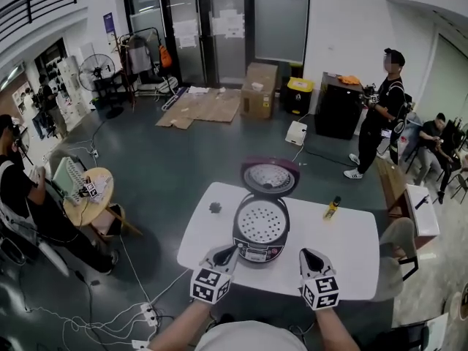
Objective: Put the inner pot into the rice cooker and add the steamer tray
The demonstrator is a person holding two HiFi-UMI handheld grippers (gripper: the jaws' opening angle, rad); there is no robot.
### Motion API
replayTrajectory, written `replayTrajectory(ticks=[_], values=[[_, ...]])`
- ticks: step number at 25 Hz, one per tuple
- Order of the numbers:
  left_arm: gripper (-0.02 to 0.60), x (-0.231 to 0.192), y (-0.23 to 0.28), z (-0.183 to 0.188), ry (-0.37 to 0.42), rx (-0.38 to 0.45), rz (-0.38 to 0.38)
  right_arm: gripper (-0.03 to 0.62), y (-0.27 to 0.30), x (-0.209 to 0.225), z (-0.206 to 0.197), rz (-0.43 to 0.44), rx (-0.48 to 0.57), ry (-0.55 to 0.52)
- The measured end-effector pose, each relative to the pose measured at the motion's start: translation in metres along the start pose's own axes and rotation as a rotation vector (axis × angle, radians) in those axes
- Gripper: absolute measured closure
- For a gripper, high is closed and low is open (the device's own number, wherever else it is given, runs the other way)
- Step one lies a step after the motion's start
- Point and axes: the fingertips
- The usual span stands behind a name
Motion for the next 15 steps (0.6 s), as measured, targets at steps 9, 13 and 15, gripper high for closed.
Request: replayTrajectory(ticks=[9,13,15], values=[[0.568,-0.026,-0.009,-0.007,0.006,0.010,-0.023,0.583,0.003,-0.004,0.000,-0.041,0.013,0.019],[0.568,-0.029,-0.004,-0.001,0.002,0.014,-0.028,0.583,0.003,-0.001,0.008,-0.049,0.022,0.028],[0.568,-0.028,-0.003,-0.003,-0.003,0.014,-0.031,0.583,0.002,-0.001,0.005,-0.051,0.021,0.031]])
Point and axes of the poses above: the fingertips, and each gripper's own axes: y forward along the fingers, x to its right, z out of its top, and after that the axes turned 7 degrees about y, right-handed
